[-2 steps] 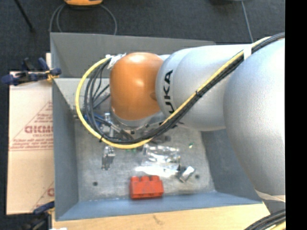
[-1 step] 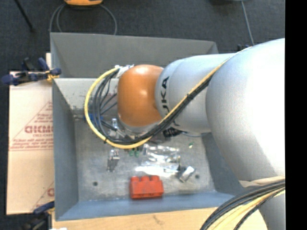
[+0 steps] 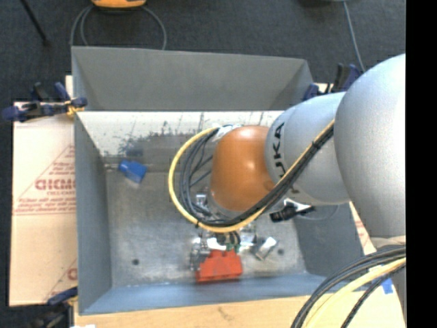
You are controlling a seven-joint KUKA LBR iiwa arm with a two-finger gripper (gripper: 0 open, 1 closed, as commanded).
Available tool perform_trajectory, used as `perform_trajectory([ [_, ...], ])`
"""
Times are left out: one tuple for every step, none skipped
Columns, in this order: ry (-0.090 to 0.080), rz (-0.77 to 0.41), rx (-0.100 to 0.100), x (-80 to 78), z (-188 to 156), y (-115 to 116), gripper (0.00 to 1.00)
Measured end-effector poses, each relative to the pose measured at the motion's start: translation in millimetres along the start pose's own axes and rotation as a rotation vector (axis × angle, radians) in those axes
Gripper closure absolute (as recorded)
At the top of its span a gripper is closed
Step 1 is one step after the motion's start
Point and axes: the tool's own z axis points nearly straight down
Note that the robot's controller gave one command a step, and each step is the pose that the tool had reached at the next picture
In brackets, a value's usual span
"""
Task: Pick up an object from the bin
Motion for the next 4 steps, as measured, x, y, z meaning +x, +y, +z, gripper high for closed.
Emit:
perform_trajectory([
  [-0.011, -0.187, -0.005, -1.9, -19.9, -13.4, 0.0],
  [-0.024, -0.175, -0.009, -9.8, 5.1, -34.8, 0.0],
  [-0.008, -0.168, -0.006, -4.5, 13.1, -38.1, 1.0],
  [-0.009, -0.165, -0.006, -5.0, 12.8, -38.0, 0.0],
])
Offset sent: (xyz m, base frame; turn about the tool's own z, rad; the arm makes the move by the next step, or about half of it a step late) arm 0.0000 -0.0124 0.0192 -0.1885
